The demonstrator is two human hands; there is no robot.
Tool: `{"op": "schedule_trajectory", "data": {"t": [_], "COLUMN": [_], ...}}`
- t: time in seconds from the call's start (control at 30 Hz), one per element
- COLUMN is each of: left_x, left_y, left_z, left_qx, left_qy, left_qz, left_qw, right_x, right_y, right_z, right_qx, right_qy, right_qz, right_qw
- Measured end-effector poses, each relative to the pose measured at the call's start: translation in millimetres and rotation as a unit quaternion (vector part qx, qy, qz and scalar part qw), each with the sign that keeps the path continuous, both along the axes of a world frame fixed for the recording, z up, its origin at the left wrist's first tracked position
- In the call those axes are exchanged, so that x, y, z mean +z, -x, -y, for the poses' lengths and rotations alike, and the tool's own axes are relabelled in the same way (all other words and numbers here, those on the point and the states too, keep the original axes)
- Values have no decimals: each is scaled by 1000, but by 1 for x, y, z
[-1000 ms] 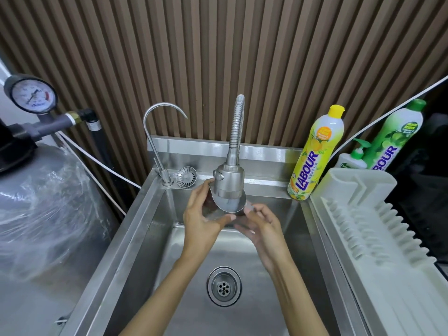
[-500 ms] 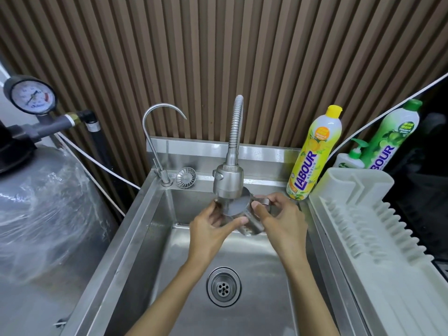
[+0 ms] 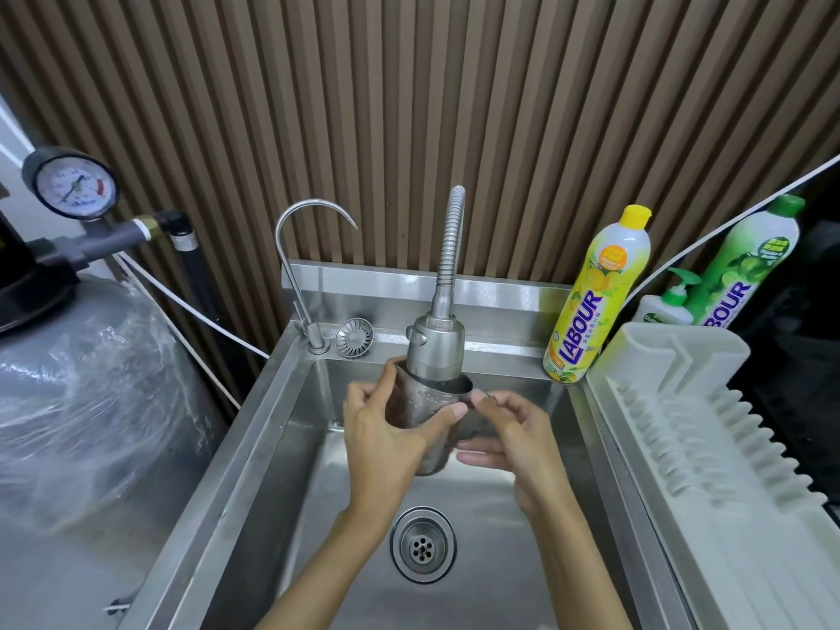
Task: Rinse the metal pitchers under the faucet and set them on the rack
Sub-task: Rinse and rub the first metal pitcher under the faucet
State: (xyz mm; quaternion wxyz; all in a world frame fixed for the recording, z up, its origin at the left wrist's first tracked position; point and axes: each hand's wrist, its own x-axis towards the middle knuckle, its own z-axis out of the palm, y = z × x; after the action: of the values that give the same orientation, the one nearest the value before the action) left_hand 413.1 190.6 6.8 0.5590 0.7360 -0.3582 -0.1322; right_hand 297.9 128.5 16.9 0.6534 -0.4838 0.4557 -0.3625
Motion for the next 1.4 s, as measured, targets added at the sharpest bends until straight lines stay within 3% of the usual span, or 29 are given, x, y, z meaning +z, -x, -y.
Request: {"op": "schedule_trajectory", "data": {"t": [0.13, 0.2, 0.27, 0.37, 0.47, 0.53, 0.7, 0.83, 0.93, 1.03, 1.1, 1.23, 1.33, 1.4], "left_x": [-12, -19, -21, -24, -20, -12, -4, -7, -14, -18, -17, -14, -5, -1], "left_y": [3, 2, 2, -3, -10, -15, -18, -12, -10, -5, -3, -11, -20, -24], "left_z": [3, 10, 16, 25, 23, 15, -1, -7, -3, 7, 12, 17, 10, 6], "left_qx": [-62, -115, -146, -142, -119, -105, -26, -23, -69, -124, -136, -111, -99, -63], "left_qy": [4, 31, 54, 94, 103, 84, 13, -24, -26, 11, 47, 107, 92, 61], "left_qz": [-110, -197, -233, -236, -157, -94, -38, -21, -78, -162, -181, -137, -37, 10], "left_qw": [992, 973, 960, 957, 975, 986, 999, 999, 994, 979, 973, 979, 990, 996], "right_x": [9, 11, 9, 2, -7, -12, -7, 7, 20, 26, 22, 3, -12, -17], "right_y": [9, 9, 8, 3, -4, -8, -12, -2, 3, 1, -1, -8, -15, -18], "right_z": [0, -2, 0, 5, 5, 4, -3, -2, -4, -7, -4, 8, 9, 6], "right_qx": [-77, -86, -81, -43, -5, 25, 38, -7, -43, -66, -69, -11, 44, 68], "right_qy": [190, 235, 235, 117, 20, -22, -26, 47, 188, 257, 246, 132, 8, -46], "right_qz": [-203, -240, -180, 28, 117, 126, 35, -101, -263, -325, -265, -15, 114, 129], "right_qw": [957, 938, 952, 992, 993, 991, 998, 994, 945, 908, 930, 991, 993, 988]}}
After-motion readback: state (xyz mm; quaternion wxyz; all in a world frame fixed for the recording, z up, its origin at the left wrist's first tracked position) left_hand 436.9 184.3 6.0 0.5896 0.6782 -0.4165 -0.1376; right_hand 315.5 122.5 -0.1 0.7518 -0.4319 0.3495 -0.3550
